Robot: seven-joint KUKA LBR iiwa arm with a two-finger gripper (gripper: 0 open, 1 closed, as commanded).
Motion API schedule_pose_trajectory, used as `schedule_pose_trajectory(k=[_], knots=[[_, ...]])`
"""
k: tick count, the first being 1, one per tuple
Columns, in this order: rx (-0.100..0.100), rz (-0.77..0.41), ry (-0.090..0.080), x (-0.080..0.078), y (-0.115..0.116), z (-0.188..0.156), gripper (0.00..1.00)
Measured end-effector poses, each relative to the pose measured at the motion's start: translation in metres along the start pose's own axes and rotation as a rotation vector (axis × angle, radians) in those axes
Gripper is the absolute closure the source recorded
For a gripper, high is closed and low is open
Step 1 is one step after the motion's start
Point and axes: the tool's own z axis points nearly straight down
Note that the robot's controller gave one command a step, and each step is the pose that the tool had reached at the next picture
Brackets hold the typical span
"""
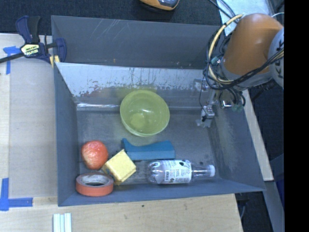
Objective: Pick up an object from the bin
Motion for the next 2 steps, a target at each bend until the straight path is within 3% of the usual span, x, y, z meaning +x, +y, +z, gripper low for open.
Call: schedule_pose_trajectory(k=[1,2], knots=[[0.000,0.000,0.000,0.000,0.000,0.000,0.00],[0.000,0.015,-0.002,-0.006,0.020,-0.116,0.00]])
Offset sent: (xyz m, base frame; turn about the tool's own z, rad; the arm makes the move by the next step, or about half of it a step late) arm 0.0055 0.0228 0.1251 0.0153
